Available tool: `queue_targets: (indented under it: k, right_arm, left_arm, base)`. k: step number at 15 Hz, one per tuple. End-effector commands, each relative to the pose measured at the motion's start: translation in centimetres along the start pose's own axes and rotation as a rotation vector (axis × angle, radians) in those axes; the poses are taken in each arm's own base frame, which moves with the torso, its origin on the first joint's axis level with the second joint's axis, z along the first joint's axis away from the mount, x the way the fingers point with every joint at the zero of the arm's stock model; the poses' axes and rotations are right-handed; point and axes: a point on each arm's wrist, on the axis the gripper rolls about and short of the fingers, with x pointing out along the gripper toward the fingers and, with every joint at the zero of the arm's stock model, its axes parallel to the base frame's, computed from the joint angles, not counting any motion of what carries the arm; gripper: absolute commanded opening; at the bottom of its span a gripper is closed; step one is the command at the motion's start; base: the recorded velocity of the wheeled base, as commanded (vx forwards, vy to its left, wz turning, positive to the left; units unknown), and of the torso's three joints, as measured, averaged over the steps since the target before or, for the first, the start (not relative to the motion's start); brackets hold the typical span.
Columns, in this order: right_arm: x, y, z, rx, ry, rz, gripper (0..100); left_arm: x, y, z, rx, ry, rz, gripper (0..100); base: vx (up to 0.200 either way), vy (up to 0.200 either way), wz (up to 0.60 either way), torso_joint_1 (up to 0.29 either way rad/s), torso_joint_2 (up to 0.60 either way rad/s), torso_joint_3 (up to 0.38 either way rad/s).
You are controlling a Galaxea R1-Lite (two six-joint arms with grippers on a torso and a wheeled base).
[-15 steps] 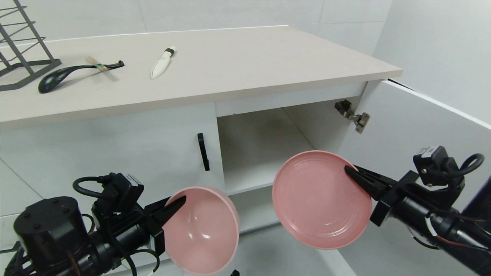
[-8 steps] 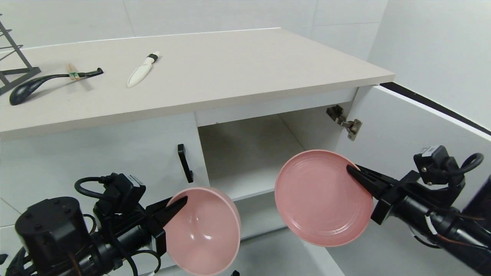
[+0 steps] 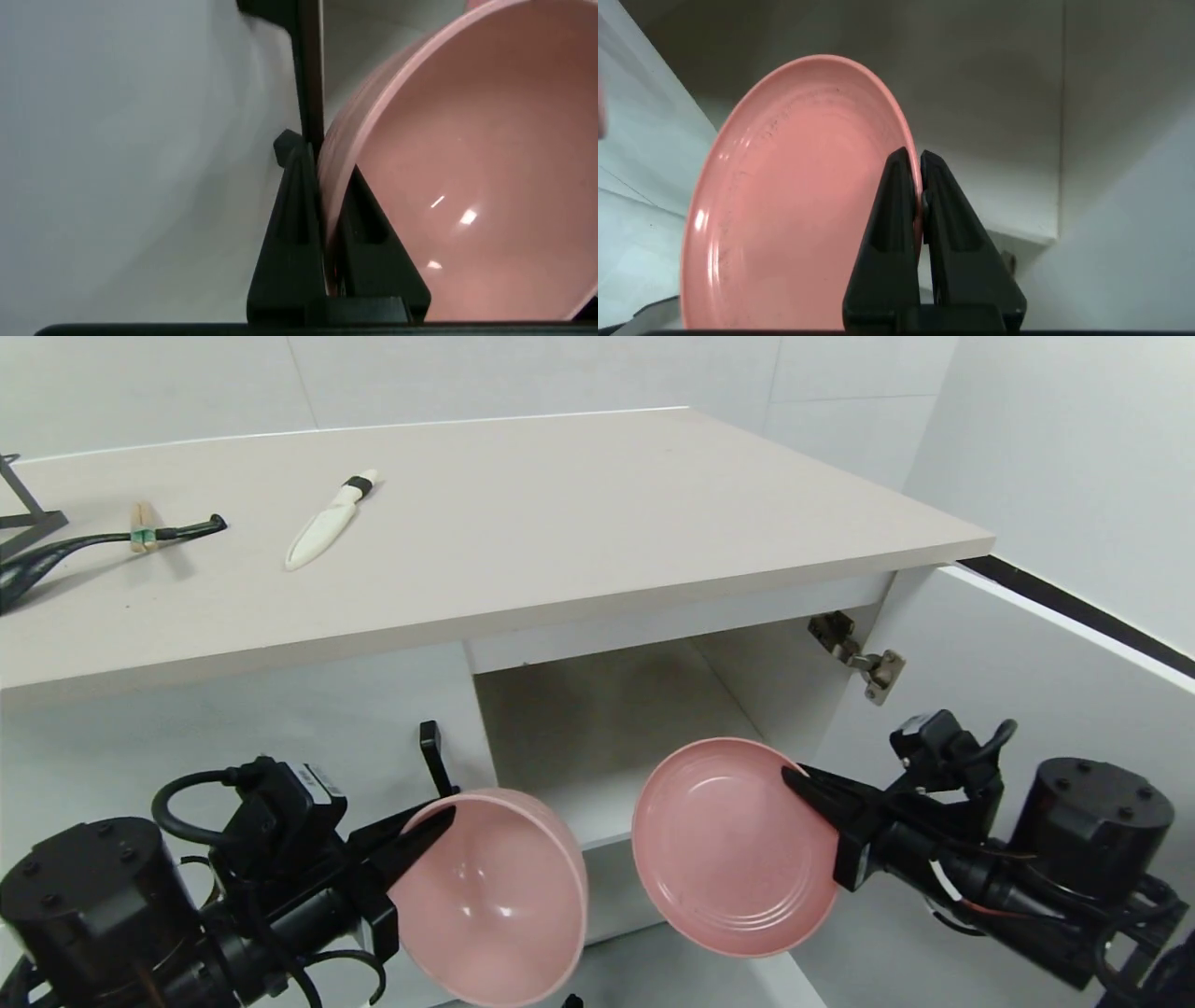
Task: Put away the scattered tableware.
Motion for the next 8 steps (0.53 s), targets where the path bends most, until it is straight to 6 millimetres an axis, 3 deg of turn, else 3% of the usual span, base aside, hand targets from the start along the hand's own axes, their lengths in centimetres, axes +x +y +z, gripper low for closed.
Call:
queue_targets:
  k: [1, 8]
  right_arm:
    - [1.9, -0.1, -1.5, 0.005, 0.046, 0.004, 0]
    - [5.4, 0.1, -3.1, 0.027, 0.064, 0.024, 0]
  left_arm:
    - [-0.2, -0.6, 0.5, 0.007, -0.028, -0.029, 0]
    - [-0.3, -0.9, 0.8, 0.012, -0.042, -0.04, 0]
  base:
    - [0.0, 0.0, 0.0, 0.0, 0.0, 0.0]
    - [0.0, 0.0, 0.0, 0.0, 0.0, 0.0]
